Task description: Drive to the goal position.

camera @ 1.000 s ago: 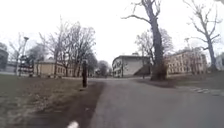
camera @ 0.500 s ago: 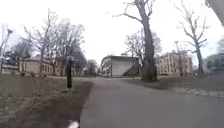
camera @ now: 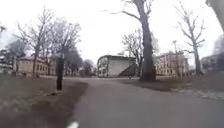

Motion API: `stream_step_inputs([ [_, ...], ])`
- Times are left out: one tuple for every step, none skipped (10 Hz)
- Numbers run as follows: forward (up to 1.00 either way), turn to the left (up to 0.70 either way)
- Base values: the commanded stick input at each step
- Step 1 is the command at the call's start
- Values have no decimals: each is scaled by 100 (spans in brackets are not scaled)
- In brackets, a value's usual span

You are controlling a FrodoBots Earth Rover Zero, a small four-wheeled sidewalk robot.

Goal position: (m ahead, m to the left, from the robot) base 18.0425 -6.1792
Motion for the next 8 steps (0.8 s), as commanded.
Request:
stream_step_inputs([
  [100, 0],
  [100, 0],
  [100, 0],
  [100, 0],
  [100, 0],
  [100, 0],
  [100, 0],
  [100, 0],
])
